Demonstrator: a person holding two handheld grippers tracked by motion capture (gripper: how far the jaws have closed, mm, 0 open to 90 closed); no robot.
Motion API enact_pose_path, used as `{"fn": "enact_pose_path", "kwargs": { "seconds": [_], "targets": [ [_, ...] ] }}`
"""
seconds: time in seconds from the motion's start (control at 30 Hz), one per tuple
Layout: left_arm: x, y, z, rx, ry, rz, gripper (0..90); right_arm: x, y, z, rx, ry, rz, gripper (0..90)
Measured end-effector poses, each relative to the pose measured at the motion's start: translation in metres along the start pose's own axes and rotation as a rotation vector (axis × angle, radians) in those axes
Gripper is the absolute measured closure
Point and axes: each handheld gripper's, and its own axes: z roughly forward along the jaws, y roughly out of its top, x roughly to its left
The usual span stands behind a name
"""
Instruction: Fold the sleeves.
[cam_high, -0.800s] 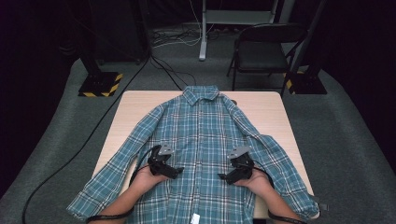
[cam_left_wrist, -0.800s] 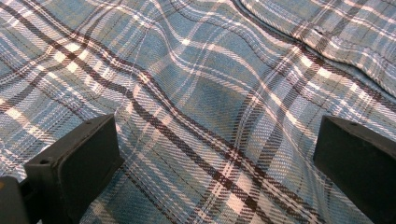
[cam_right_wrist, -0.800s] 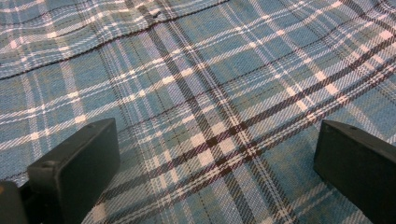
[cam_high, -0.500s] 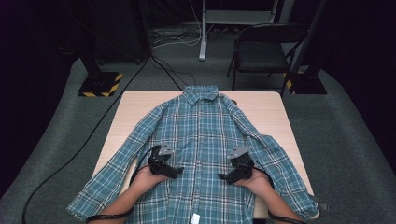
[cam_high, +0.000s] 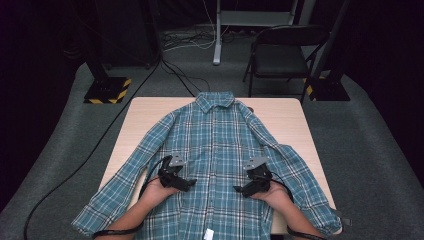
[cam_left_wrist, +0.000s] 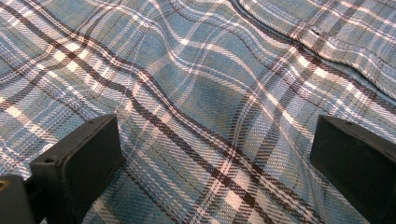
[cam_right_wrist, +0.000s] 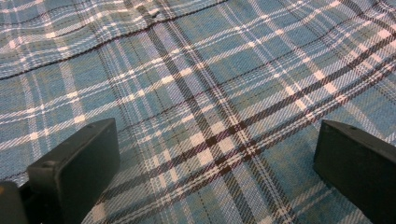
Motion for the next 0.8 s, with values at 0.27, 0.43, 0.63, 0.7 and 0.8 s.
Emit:
{"fn": "enact_pose_path", "kwargs": {
  "seconds": [0.27,0.43,0.63,0.7,0.8],
  "targets": [
    [0.003,0.0,-0.003,0.003,-0.006,-0.004,4.9,0.0,0.0,0.0,0.0,0.0,0.0,0.0],
    [0.007,-0.001,-0.007,0.012,-0.005,-0.02,6.8,0.0,0.0,0.0,0.0,0.0,0.001,0.0],
    [0.012,-0.002,-0.013,0.013,-0.003,-0.047,8.3,0.0,0.0,0.0,0.0,0.0,0.001,0.0],
    [0.014,-0.002,-0.014,0.007,0.0,-0.054,8.8,0.0,0.0,0.0,0.0,0.0,0.001,0.0],
    [0.015,-0.002,-0.018,0.003,0.004,-0.059,9.0,0.0,0.0,0.0,0.0,0.0,0.001,0.0]
  ]
}}
